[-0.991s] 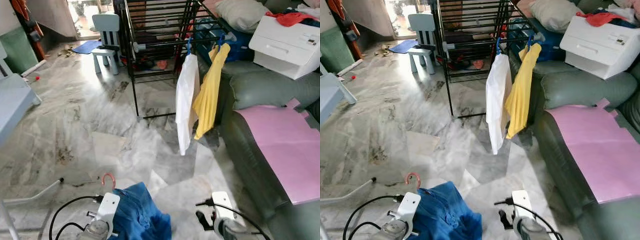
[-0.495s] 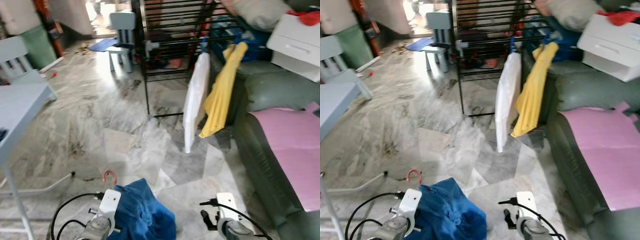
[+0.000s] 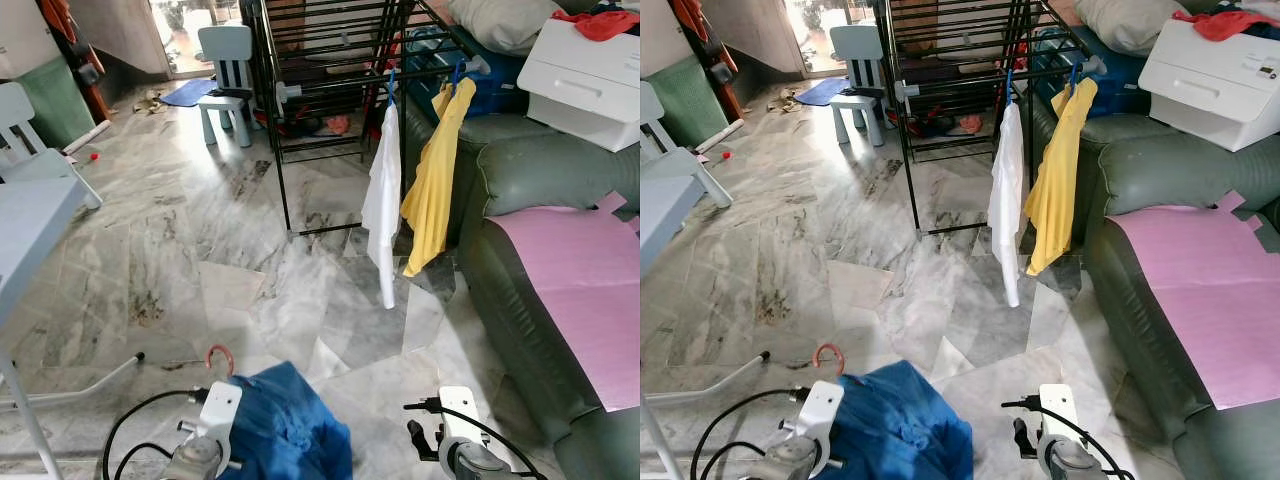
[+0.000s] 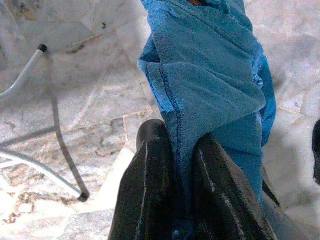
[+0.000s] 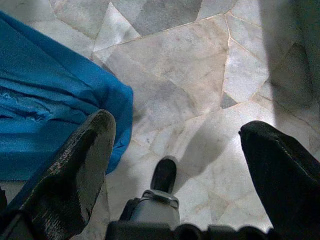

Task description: Hang hanger

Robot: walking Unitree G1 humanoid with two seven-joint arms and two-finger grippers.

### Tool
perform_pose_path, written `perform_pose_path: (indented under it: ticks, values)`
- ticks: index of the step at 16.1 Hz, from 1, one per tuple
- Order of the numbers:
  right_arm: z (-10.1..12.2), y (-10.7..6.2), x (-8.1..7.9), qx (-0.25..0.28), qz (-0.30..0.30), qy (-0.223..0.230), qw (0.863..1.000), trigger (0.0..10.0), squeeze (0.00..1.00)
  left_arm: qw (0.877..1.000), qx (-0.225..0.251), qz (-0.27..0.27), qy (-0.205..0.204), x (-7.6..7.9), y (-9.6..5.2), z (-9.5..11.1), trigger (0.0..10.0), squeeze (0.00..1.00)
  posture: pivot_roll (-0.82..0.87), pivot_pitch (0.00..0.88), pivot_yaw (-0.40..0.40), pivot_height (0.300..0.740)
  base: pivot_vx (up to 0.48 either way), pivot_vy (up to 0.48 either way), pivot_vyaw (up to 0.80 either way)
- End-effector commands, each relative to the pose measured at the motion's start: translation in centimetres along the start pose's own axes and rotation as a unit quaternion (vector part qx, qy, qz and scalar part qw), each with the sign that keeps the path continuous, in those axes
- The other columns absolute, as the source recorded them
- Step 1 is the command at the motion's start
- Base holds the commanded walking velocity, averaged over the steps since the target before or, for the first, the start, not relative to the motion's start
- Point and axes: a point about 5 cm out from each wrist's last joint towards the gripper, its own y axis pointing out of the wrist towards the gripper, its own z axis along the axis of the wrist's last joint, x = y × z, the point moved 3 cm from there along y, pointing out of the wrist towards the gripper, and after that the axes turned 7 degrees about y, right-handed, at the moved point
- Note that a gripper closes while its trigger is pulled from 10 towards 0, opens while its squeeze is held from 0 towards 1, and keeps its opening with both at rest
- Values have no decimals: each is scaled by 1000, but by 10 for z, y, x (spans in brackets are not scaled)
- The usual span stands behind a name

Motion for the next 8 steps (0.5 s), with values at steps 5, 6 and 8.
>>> perform_pose_path:
  ticks: [5,6,8]
  values:
    - [-9,-1,3,-12,-9,7,1000,10000,0,1000,-3,1,12,-3,-1,-4,10000,0,-106,0,88,740,0,0,0]
    - [-9,-1,3,-13,-9,7,1000,10000,0,1000,-4,1,12,-3,-1,-5,10000,0,-106,0,88,740,0,0,0]
    - [-10,-1,3,-14,-9,6,1000,10000,0,1000,-5,1,12,-4,-1,-6,10000,0,-105,0,88,740,0,0,0]
